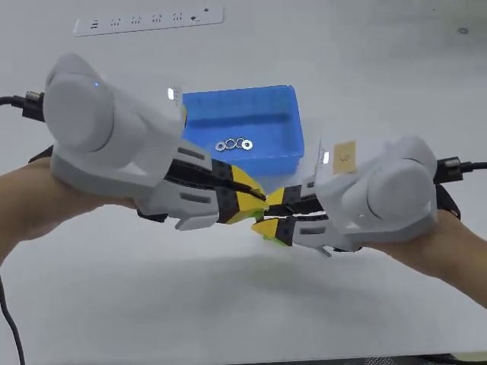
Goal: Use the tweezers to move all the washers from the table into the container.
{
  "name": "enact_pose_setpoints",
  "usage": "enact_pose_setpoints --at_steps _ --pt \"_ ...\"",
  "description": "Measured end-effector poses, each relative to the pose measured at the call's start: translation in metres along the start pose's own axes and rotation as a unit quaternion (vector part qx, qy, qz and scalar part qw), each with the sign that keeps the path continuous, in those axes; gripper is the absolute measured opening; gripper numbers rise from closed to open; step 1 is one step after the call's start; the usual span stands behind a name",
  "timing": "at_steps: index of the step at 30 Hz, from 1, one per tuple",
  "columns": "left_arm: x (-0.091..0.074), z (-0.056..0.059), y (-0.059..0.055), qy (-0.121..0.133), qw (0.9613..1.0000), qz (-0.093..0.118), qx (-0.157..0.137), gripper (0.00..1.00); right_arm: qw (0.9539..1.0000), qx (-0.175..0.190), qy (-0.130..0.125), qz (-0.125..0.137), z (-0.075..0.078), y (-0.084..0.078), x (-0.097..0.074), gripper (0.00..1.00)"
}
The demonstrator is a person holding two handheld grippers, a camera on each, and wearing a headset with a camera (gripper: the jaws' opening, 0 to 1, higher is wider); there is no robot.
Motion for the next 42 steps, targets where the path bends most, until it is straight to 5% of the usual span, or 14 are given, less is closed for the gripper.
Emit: enact_pose_setpoints --at_steps 26,37,42 --pt "-0.042 0.000 0.030 0.044 0.9977 0.022 0.047 0.07 0.9980 -0.053 -0.029 0.016 0.002 0.048 -0.017 0.11" --pt "-0.050 -0.010 0.050 0.056 0.9944 0.024 0.086 0.07 0.9955 -0.075 -0.052 0.026 0.017 0.067 -0.028 0.11" --pt "-0.051 -0.028 0.052 0.056 0.9938 0.023 0.094 0.07 0.9946 -0.081 -0.058 0.027 0.028 0.072 -0.027 0.11"
Point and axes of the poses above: the centre of the closed fingertips' face, and the gripper's own axes: x roughly forward along the fingers, z roughly to its right, y roughly out of its top, the point moved 10 cm from there along -x, roughly backward along the fingers, and after that the axes turned 6 degrees about x, right-handed, at the moved point
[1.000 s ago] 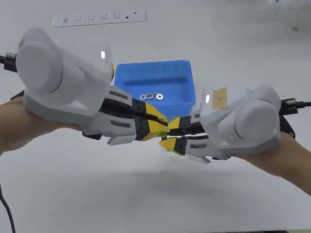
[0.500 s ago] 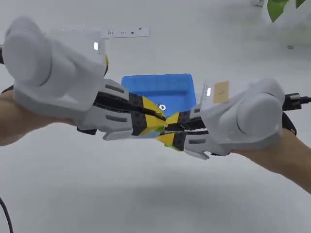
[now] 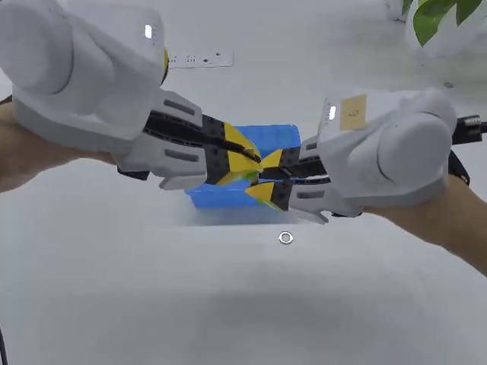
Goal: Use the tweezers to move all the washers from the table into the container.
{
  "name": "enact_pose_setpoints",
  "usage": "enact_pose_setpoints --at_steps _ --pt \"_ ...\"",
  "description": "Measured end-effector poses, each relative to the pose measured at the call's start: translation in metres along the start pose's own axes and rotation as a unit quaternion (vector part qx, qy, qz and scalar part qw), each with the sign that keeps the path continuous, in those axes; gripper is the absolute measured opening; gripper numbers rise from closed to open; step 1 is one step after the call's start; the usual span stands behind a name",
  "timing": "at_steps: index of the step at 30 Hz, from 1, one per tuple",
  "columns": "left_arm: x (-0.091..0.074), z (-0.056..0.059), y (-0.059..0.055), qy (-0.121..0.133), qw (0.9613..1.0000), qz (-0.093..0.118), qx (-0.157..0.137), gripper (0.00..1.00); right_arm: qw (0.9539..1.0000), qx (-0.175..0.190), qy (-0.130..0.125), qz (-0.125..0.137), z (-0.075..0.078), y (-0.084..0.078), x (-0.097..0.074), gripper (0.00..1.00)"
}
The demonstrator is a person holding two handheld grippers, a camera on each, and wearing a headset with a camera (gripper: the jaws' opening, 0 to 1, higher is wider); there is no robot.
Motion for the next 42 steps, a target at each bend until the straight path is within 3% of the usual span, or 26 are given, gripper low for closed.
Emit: enact_pose_setpoints --at_steps 10,16,29,42 --pt "0.005 -0.035 -0.006 0.002 0.9997 -0.007 0.022 0.07 1.0000 -0.007 -0.007 -0.001 0.033 0.003 0.012 0.11" --pt "0.015 -0.055 -0.023 -0.006 0.9996 -0.016 0.020 0.07 1.0000 0.000 -0.006 -0.006 0.048 -0.003 0.027 0.11" --pt "0.039 -0.066 -0.059 -0.012 0.9997 -0.013 -0.020 0.07 0.9990 0.033 0.006 -0.031 0.064 -0.034 0.056 0.11" --pt "0.054 -0.071 -0.072 -0.024 0.9989 -0.016 -0.038 0.07 0.9974 0.058 0.014 -0.041 0.071 -0.053 0.069 0.11"
Point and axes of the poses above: the centre of the closed fingertips' face, and the gripper's own axes: x roughly forward along the fingers, z roughly to its right, y roughly out of its top, the point moved 10 cm from there along -x, roughly backward along the fingers, and after that the axes turned 6 degrees about x, right-handed, at the moved point
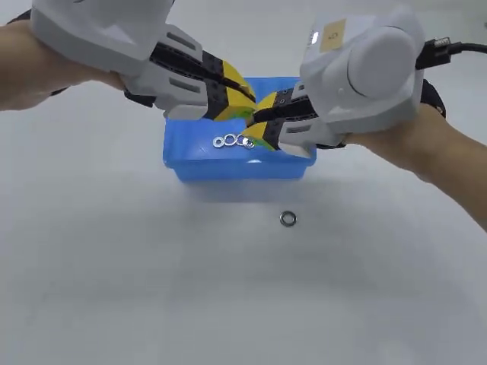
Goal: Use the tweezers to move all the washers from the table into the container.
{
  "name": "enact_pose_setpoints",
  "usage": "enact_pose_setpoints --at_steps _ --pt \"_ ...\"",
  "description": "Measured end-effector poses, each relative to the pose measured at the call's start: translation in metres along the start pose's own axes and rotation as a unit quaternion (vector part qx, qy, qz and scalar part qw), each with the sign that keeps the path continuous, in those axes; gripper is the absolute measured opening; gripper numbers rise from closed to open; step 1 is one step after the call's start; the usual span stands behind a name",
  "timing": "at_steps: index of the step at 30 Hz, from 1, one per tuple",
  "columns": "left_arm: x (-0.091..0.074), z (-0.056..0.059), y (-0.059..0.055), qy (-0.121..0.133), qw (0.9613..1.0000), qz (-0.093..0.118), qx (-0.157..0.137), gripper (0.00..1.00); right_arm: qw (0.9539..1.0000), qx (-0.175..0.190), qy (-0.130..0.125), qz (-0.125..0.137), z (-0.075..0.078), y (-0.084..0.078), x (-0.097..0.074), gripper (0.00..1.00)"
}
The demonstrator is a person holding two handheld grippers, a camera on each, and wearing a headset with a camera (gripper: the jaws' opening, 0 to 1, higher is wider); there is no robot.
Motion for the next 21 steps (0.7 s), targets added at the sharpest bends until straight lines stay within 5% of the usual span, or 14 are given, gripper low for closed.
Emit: enact_pose_setpoints --at_steps 10,21 --pt "0.000 0.002 0.002 -0.002 1.0000 0.000 0.003 0.07 0.9999 0.010 0.000 0.004 -0.001 0.001 -0.002 0.12" --pt "-0.013 0.011 0.022 0.000 0.9997 0.001 0.023 0.07 0.9998 0.007 -0.007 0.019 -0.010 0.013 -0.021 0.13"
Point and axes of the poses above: the centre of the closed fingertips' face, and the gripper's own axes: x roughly forward along the fingers, z roughly to its right, y roughly out of its top, the point moved 10 cm from there along -x, roughly backward along the fingers, and after that the axes turned 6 degrees about x, right-handed, at the moved point
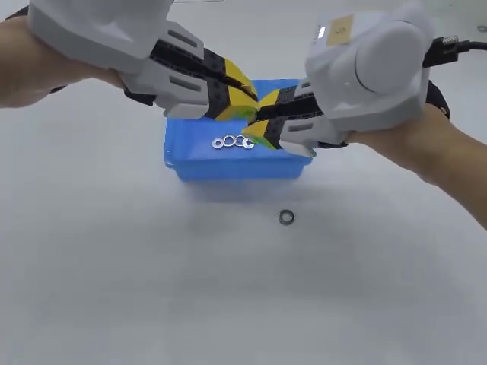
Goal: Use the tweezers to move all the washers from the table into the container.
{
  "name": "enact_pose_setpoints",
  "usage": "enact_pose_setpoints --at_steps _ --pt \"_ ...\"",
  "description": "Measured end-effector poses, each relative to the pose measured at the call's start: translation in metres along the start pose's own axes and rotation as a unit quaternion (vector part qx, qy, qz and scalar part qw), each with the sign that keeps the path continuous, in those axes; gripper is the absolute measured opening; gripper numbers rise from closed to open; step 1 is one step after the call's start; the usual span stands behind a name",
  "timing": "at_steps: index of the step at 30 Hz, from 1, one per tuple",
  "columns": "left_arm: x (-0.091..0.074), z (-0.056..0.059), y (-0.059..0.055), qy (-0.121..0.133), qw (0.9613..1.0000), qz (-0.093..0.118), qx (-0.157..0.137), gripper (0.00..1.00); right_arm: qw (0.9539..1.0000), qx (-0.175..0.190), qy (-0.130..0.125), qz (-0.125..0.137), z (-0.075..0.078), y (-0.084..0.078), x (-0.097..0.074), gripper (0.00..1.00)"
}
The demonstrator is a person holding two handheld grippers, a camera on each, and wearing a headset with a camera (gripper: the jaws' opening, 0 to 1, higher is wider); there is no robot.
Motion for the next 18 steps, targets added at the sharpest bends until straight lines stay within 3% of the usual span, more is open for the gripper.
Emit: enact_pose_setpoints --at_steps 7,14,18 --pt "-0.014 0.010 0.020 0.004 0.9999 0.009 0.008 0.07 0.9995 -0.021 0.005 0.022 -0.011 0.011 -0.019 0.13" --pt "-0.020 0.029 0.040 0.000 0.9995 0.005 0.031 0.07 0.9989 -0.038 0.011 0.026 -0.027 0.017 -0.038 0.12" --pt "-0.020 0.035 0.045 0.003 0.9991 0.002 0.043 0.07 0.9987 -0.046 0.007 0.023 -0.035 0.017 -0.051 0.12"
Point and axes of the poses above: the centre of the closed fingertips' face, and the gripper's own axes: x roughly forward along the fingers, z roughly to its right, y roughly out of its top, the point moved 10 cm from there along -x, roughly backward along the fingers, and after that the axes turned 6 degrees about x, right-handed, at the moved point
